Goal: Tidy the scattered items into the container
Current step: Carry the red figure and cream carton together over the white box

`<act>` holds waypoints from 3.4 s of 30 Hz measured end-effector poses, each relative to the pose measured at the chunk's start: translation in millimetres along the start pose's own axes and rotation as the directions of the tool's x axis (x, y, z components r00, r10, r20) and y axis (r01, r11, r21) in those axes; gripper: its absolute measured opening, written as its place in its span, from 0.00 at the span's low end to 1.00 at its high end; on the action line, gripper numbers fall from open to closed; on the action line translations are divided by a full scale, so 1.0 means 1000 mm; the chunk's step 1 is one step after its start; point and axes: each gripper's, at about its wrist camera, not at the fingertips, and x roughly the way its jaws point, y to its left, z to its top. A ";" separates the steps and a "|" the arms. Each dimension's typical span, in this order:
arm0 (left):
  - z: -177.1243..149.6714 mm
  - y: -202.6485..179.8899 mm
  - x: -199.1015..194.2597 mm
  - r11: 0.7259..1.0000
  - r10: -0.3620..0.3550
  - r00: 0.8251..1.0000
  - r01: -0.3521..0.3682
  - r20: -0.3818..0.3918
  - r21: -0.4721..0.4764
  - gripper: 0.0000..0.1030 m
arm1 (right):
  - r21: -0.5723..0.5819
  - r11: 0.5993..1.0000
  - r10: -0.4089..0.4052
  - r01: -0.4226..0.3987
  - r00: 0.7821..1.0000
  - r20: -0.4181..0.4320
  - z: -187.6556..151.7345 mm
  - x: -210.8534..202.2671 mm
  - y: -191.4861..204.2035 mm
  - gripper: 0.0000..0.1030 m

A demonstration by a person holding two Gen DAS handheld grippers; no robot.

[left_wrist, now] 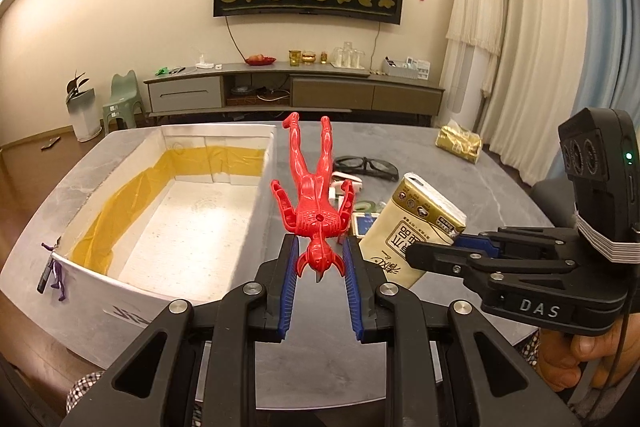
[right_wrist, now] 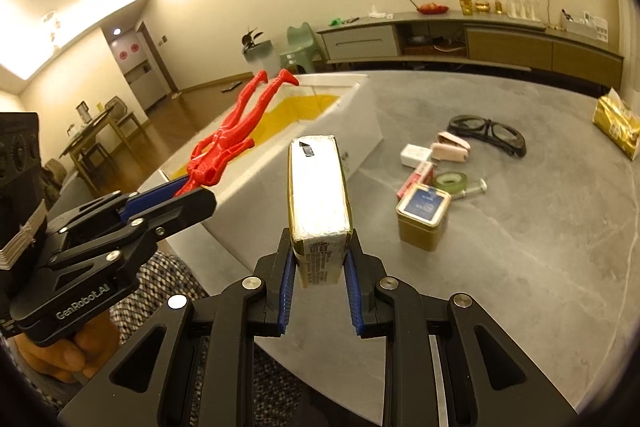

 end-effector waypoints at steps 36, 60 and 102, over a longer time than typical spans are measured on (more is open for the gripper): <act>0.030 0.115 0.019 0.982 -0.027 1.000 0.025 -0.005 -0.187 0.23 | -0.176 0.984 -0.035 0.019 0.995 -0.091 0.071 0.071 0.074 0.24; 0.059 0.159 0.057 0.982 -0.013 0.996 -0.004 -0.087 -0.188 0.23 | -0.246 0.969 -0.067 0.026 0.984 -0.162 0.119 0.136 0.087 0.24; 0.080 0.202 0.175 0.962 -0.081 0.907 -0.038 -0.413 -0.271 0.23 | -0.314 0.945 -0.227 0.097 0.883 -0.410 0.172 0.275 0.045 0.24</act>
